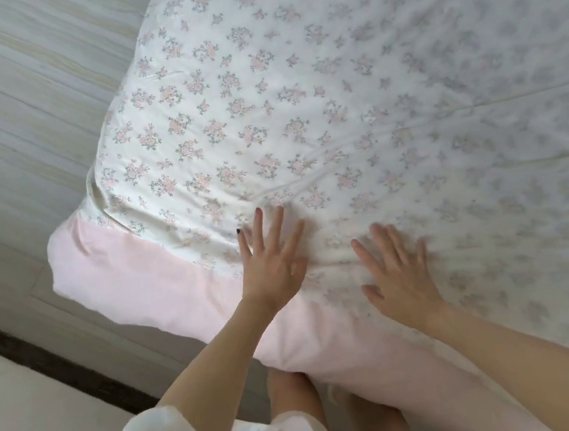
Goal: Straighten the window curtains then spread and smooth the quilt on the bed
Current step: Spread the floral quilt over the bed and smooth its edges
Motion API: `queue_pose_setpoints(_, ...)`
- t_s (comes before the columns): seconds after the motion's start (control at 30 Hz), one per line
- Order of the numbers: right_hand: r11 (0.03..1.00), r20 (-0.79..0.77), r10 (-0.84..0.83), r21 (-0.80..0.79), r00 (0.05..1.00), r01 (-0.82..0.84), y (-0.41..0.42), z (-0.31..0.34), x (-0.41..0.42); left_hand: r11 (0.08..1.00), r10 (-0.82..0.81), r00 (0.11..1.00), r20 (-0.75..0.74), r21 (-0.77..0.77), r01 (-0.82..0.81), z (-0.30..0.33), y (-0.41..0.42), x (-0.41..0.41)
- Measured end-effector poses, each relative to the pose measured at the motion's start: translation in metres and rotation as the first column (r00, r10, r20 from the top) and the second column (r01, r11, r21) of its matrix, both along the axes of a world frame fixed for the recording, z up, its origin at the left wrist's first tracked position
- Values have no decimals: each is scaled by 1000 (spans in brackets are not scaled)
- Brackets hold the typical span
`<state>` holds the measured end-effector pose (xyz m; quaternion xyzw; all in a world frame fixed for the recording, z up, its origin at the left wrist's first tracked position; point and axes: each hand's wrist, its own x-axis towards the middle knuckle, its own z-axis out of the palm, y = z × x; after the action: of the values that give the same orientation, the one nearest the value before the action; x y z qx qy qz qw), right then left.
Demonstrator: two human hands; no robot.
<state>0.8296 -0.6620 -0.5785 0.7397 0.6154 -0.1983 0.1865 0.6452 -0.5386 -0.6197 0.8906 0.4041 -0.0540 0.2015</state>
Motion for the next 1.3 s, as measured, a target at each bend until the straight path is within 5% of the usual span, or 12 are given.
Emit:
queue_pose_setpoints(0.1,995,31,-63,-78,998,65,-67,0,15,954,-298,953,-62,-36,296,-4,-56,20)
queue_pose_setpoints(0.17,994,39,-96,-49,995,98,-94,-5,15,956,-292,943,-161,-72,284,-9,-80,27)
queue_pose_setpoints(0.3,977,61,-209,59,976,206,-139,-10,23,958,-234,944,-231,108,264,6,-111,44)
queue_pose_setpoints(0.47,978,63,-206,50,976,203,-165,-14,49,925,-288,956,-49,244,291,12,-127,65)
queue_pose_setpoints(0.57,992,-102,-125,5,987,126,-179,-26,62,943,-310,951,1,128,308,11,-144,50)
queue_pose_setpoints(0.7,983,-295,-11,-178,955,-44,-204,-21,41,949,-262,922,-283,-250,193,11,-169,25)
queue_pose_setpoints(0.83,988,-327,-116,58,938,143,-203,-6,46,953,-299,920,-253,-137,271,26,-147,56)
queue_pose_setpoints(0.93,885,-175,-258,351,950,305,-185,-4,66,964,-260,961,-92,27,264,25,-133,86)
queue_pose_setpoints(1.03,863,-123,-490,71,863,500,-178,-7,83,899,-435,874,-214,-63,432,13,-141,112)
queue_pose_setpoints(1.1,857,-121,-510,-164,852,489,-198,-16,78,888,-459,841,-286,-134,439,8,-155,123)
queue_pose_setpoints(1.2,864,-260,-500,-217,826,454,-235,-8,54,946,-312,912,-266,-171,274,15,-173,128)
queue_pose_setpoints(1.3,771,-383,-633,-244,672,588,-253,7,52,959,-236,936,-261,-218,181,29,-177,140)
